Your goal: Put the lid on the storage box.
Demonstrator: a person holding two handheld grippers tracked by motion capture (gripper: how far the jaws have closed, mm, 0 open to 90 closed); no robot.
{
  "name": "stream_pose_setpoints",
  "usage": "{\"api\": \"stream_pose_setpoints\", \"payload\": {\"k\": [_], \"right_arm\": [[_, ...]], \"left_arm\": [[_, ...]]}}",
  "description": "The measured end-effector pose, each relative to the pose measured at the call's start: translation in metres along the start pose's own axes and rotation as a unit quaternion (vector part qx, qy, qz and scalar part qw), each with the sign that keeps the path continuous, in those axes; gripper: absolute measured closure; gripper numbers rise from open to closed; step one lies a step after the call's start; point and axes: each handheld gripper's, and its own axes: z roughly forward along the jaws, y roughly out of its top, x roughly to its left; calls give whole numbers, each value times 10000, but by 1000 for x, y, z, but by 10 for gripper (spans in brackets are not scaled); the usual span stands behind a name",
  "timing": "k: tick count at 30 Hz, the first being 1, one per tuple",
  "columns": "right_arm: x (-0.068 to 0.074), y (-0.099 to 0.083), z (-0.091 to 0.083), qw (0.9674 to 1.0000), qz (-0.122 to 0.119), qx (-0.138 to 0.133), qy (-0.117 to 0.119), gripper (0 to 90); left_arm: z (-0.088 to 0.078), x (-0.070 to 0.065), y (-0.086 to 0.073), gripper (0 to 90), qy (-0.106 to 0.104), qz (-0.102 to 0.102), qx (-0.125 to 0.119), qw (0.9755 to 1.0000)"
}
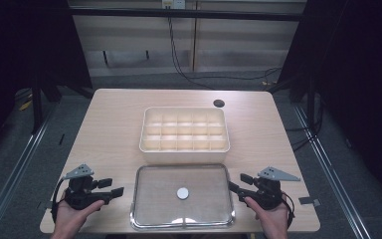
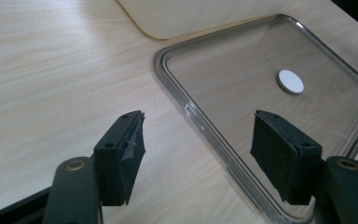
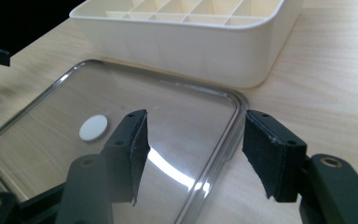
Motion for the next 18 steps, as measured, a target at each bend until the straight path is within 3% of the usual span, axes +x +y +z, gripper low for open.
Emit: {"api": "stream_pose_setpoints", "payload": {"k": [3,7,12,18], "right_arm": [[-1,10,5,9999,8,157,1,392],[-3,17,13,9992,40,376,121,377],[-9,27,30,9982,-5,597,113,370],[-14,26,40,9975,-67,698,6,424]], "left_arm": [[9,-3,10,362,30,113,159,9998],[19,-6,19,411,-7,280,172,9995],[37,-7,32,415,22,262,225,9994],[44,-2,26,460,-38,142,221,9996]]}}
